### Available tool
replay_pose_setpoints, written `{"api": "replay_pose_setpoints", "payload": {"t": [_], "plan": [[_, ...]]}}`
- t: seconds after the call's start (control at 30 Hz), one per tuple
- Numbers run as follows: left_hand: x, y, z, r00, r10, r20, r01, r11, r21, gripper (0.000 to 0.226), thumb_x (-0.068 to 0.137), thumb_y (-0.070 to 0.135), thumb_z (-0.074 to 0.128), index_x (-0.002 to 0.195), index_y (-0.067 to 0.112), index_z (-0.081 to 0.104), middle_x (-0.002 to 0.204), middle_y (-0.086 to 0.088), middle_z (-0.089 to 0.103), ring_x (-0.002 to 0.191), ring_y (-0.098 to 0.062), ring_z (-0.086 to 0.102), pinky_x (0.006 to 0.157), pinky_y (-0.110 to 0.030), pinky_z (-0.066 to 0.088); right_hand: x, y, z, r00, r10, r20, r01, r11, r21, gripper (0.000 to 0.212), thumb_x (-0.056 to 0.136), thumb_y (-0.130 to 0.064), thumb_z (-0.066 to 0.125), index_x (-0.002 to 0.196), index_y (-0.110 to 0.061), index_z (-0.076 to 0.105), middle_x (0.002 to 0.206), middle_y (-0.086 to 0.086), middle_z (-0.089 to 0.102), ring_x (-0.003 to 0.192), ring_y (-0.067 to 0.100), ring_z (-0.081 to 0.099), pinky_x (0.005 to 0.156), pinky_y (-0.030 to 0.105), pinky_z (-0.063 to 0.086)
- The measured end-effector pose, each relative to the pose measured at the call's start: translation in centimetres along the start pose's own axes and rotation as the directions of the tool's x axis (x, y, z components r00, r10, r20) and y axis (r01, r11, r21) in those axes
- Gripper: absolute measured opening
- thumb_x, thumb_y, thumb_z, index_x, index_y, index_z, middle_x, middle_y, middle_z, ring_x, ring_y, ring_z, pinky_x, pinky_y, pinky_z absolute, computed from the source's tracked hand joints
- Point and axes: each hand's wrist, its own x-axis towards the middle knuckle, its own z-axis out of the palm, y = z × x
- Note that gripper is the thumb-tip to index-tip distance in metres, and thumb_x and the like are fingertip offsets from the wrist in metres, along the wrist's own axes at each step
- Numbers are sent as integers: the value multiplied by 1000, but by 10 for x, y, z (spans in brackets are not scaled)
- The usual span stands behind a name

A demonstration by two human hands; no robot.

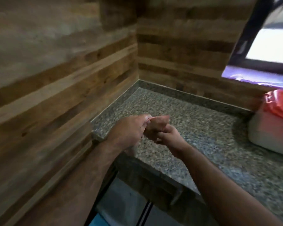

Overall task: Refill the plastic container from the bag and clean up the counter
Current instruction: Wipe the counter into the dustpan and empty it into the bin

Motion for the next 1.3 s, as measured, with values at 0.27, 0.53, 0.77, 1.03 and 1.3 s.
{"api": "replay_pose_setpoints", "payload": {"t": [0.27, 0.53, 0.77, 1.03, 1.3], "plan": [[51, 24, 28, 991, 1, -133, -28, 979, -203, 48, 92, 12, 59, 132, 36, 69, 122, 14, 79, 110, -8, 73, 95, -34, 58, 0, -46, -99, 865, -444, -233, 376, 881, -286, 25, 83, 14, 67, 94, -6, 74, 89, 13, 76, 79, 32, 74, 72, 46, 64], [80, 20, 73, 924, -174, 340, 367, 652, -664, 27, 108, 8, 60, 113, 23, 82, 99, -10, 84, 88, -31, 81, 75, -45, 65, 1, -41, -154, 951, -304, -57, 226, 808, -544, 23, 80, 3, 76, 84, -19, 82, 88, -1, 81, 80, 8, 76, 70, 25, 61], [113, -37, 146, 886, -191, 422, 405, 761, -507, 41, 115, 26, 46, 151, 41, 60, 152, 8, 64, 135, -13, 60, 101, -29, 52, 55, 20, -156, 953, -225, -202, 16, 704, -710, 19, 84, -8, 80, 86, -27, 83, 84, -16, 77, 80, -1, 72, 75, 26, 63], [95, -122, 231, 651, 63, 756, -161, 985, 57, 101, 93, 6, 57, 168, 52, 8, 178, 18, -1, 165, -15, -6, 132, -54, -5, 68, 124, -141, 965, 191, 182, 131, 252, -959, 59, 74, -83, 65, 108, -38, 78, 121, -24, 71, 108, 3, 61, 92, 32, 54], [106, -126, 258, 768, 194, 610, -186, 979, -78, 54, 114, 40, 38, 167, 32, 33, 176, 9, 29, 165, -12, 18, 137, -41, 8, 94, 151, -119, 987, 59, 147, 136, 164, -977, 43, 90, -64, 57, 124, -42, 73, 131, -13, 70, 118, 21, 62, 94, 43, 54]]}}
